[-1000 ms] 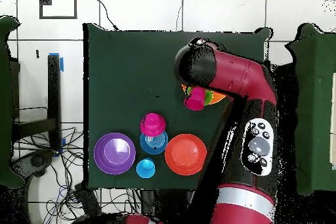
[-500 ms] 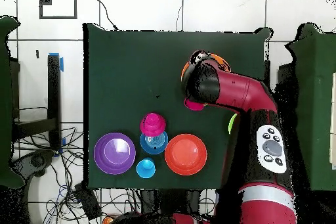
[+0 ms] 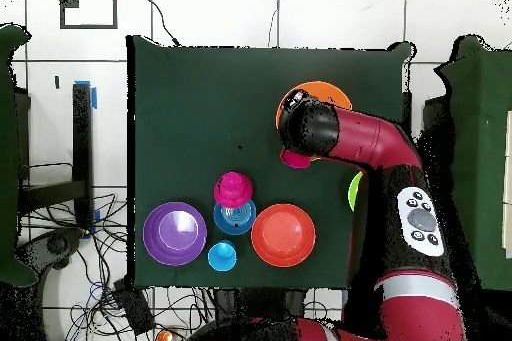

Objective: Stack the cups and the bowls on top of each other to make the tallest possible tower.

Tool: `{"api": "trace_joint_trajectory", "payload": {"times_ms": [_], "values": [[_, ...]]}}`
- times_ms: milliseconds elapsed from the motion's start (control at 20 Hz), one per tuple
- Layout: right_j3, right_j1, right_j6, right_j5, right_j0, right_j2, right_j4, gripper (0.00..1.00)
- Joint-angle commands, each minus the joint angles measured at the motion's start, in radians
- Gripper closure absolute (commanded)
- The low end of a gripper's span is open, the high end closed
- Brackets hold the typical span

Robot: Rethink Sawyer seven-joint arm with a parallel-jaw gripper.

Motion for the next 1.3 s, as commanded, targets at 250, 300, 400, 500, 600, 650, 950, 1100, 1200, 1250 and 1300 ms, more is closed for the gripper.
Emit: {"api": "trace_joint_trajectory", "payload": {"times_ms": [250, 300, 400, 500, 600, 650, 950, 1100, 1200, 1250, 1300], "values": [[-0.123, 0.018, -0.230, 0.516, -0.009, 0.130, -0.050, 0.00], [-0.137, 0.015, -0.239, 0.540, -0.012, 0.130, -0.057, 0.00], [-0.166, 0.009, -0.250, 0.585, -0.020, 0.138, -0.060, 0.00], [-0.162, 0.002, -0.260, 0.603, -0.032, 0.152, -0.055, 0.00], [-0.116, -0.007, -0.246, 0.496, -0.037, 0.158, -0.067, 0.00], [-0.080, -0.009, -0.234, 0.433, -0.038, 0.160, -0.079, 0.00], [-0.010, -0.028, -0.183, 0.244, -0.047, 0.161, -0.116, 1.00], [-0.027, -0.021, -0.178, 0.258, -0.042, 0.151, -0.121, 1.00], [-0.035, -0.013, -0.168, 0.259, -0.037, 0.150, -0.121, 1.00], [-0.056, -0.001, -0.165, 0.266, -0.032, 0.149, -0.124, 1.00], [-0.056, 0.000, -0.162, 0.262, -0.033, 0.149, -0.124, 1.00]]}}
